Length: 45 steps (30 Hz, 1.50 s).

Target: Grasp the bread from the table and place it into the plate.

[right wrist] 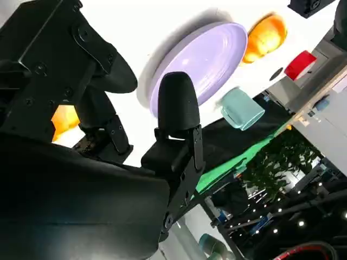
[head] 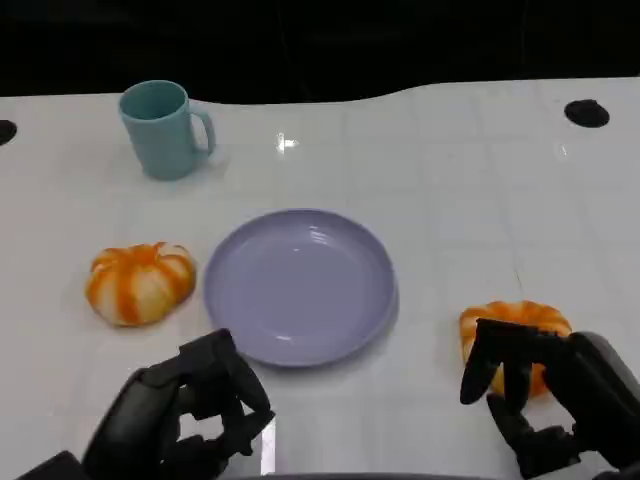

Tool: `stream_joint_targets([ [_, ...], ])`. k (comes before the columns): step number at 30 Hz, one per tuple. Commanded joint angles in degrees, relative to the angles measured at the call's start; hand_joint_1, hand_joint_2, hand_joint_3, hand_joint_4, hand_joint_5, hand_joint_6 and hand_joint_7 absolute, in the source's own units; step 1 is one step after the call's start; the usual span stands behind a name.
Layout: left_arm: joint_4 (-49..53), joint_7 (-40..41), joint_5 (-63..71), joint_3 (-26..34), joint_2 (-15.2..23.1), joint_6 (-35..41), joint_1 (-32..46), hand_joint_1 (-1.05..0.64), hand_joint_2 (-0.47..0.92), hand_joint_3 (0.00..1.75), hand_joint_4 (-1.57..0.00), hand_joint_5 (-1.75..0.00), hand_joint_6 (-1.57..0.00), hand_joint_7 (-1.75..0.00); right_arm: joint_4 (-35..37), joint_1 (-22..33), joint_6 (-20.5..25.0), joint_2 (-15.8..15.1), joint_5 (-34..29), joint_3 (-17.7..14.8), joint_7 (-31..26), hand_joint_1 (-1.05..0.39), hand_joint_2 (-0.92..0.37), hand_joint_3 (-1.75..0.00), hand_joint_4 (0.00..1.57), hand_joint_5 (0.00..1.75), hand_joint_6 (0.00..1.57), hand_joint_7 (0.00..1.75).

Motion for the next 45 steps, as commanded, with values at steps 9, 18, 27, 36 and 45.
stream_joint_targets([
  [9,1.06,-0.58,-0.75,0.74,0.83,-0.71,-0.48,-0.53,0.92,0.34,-0.69,-1.75,-0.58,-1.60,-0.46,-0.68,0.77,-0.55,0.22,-0.70,-0.34,0.06,-0.22,-1.39,0.79,1.60,0.74,1.19],
  [18,1.51,-0.82,-1.09,0.89,1.02,-0.84,-0.69,-0.53,0.92,0.34,-0.69,-1.75,-0.58,-1.60,-9.03,-0.16,9.46,-3.58,-8.11,-1.68,1.29,-0.14,-0.35,-0.90,0.61,1.11,0.68,0.62],
  [27,2.17,-0.66,-0.63,0.88,1.18,-1.35,-0.93,-0.54,0.92,0.34,-0.69,-1.75,-0.58,-1.59,-20.52,0.66,20.97,-8.20,-18.46,-1.87,7.66,-0.45,-0.78,-0.04,0.22,0.56,0.41,0.02],
  [36,2.35,-0.68,-0.87,0.72,0.95,-1.44,-1.12,-0.54,0.92,0.34,-0.68,-1.75,-0.58,-1.58,-28.60,0.37,30.12,-11.28,-26.74,-0.44,18.54,-0.62,-0.82,0.00,0.00,0.43,0.22,0.00],
  [45,1.82,-0.39,-0.69,0.43,0.78,-1.12,-0.94,-0.53,0.92,0.33,-0.68,-1.75,-0.59,-1.58,-24.20,-3.04,30.47,-11.46,-31.76,3.47,19.15,-0.63,-0.81,0.00,0.04,0.45,0.27,0.02],
])
